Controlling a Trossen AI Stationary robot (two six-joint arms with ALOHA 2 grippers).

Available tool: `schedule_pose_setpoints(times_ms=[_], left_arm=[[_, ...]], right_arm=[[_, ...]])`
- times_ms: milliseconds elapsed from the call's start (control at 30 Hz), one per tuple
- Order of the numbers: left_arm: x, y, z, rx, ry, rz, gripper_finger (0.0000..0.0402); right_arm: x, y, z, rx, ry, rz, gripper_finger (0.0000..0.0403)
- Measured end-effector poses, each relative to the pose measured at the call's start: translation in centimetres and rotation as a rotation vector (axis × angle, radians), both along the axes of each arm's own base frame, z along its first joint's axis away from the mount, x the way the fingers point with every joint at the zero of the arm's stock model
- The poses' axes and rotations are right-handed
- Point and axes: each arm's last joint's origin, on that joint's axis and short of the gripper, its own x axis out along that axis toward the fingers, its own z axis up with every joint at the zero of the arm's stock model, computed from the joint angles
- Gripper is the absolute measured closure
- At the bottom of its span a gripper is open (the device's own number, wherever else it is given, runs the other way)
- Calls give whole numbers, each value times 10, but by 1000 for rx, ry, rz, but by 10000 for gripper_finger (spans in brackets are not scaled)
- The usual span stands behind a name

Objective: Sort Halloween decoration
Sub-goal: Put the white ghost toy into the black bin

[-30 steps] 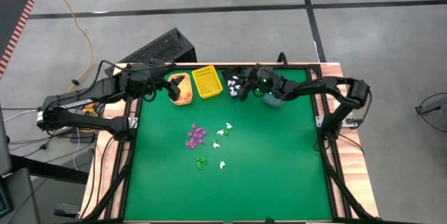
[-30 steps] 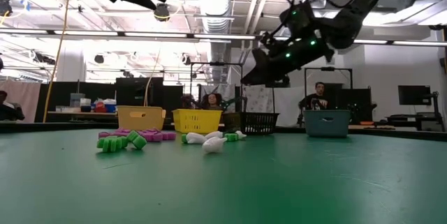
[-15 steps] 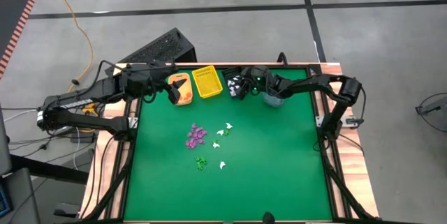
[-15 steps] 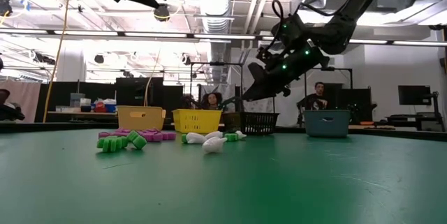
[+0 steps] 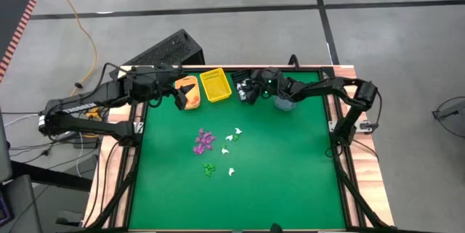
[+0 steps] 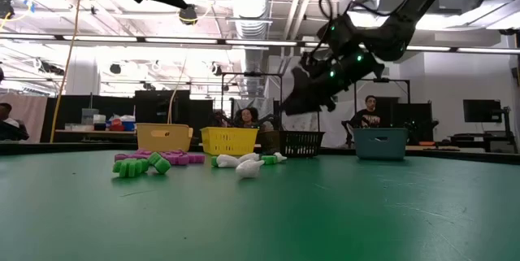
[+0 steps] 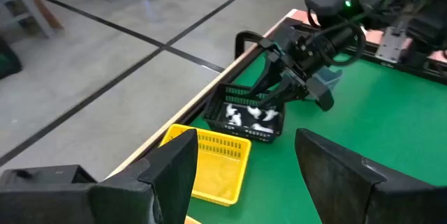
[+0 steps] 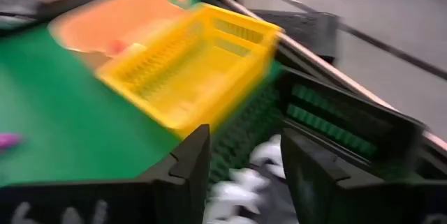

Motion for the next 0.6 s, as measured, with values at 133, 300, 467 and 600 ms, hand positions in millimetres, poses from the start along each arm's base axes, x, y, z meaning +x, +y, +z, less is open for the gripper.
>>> schedule_pose_setpoints(times_ms=[133,300,467,600], left_arm=[[0,-3,1,2,0,-35,170],[2,-7,-4,12,-13,-63,170],[0,-11,-25,-5,-92,-60,170],[-4,-11,-42,-48,-161,-32,170]], right_arm=[[3,17,15,34,-61,181,219],[16,58,16,34,-45,393,224],[29,100,8,-58,24,533,227],[31,117,6,-128,76,488,226]])
